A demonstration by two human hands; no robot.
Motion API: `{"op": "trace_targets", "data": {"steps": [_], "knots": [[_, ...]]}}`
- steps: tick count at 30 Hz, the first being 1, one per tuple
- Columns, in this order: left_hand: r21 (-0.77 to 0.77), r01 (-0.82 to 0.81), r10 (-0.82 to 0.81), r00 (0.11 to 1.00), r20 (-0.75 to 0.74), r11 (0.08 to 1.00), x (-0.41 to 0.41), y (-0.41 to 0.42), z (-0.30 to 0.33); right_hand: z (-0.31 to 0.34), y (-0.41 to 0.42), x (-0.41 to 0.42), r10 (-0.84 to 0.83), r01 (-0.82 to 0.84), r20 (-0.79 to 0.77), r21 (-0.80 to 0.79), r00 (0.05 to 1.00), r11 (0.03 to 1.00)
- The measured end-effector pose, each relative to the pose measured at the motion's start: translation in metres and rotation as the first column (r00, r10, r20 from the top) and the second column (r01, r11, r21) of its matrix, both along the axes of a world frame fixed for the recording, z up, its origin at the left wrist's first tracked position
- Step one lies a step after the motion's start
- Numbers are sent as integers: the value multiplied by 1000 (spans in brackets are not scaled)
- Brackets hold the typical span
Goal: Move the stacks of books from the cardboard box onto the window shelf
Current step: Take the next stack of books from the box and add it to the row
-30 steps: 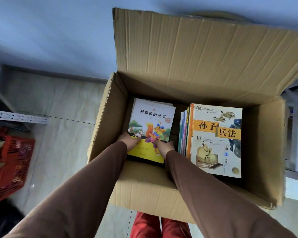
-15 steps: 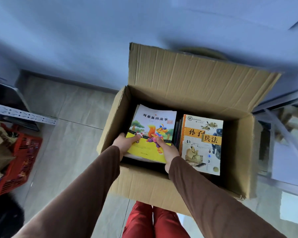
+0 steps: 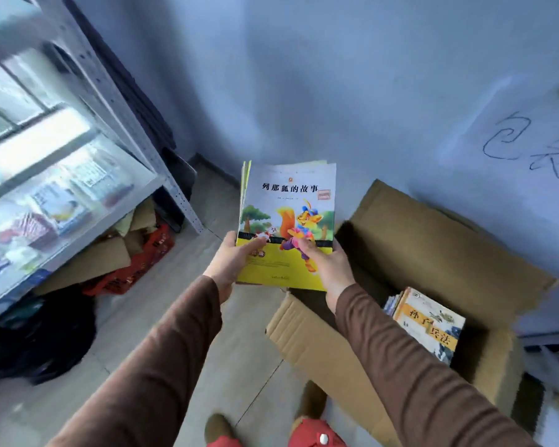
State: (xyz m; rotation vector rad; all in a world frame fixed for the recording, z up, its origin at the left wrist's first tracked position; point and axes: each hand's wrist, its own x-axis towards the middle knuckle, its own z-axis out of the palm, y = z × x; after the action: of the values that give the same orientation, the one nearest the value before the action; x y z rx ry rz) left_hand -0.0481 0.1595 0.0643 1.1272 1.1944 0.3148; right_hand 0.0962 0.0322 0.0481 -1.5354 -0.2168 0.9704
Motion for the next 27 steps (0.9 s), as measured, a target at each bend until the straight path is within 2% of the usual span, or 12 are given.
{"op": "trace_targets", "data": {"steps": [4, 9, 16, 21, 27], "knots": [[76, -165, 154, 979, 136, 983, -111, 34, 51, 50, 63, -83, 190, -201, 120, 82, 974, 976], [168, -374, 326, 910, 256, 912, -280, 62, 88, 88, 138, -236, 391, -411, 141, 163, 910, 897], [237, -622, 529, 770, 356, 746, -498, 91, 126, 129, 211, -450, 614, -625, 142, 297, 776, 722], [256, -734, 627, 673, 392, 628, -601, 114, 149, 151, 268, -554, 723, -735, 171, 298, 669, 609], [287, -814, 674, 579, 458, 505, -685, 173, 165, 169, 347, -642, 787, -811, 253, 354, 562, 465]]}}
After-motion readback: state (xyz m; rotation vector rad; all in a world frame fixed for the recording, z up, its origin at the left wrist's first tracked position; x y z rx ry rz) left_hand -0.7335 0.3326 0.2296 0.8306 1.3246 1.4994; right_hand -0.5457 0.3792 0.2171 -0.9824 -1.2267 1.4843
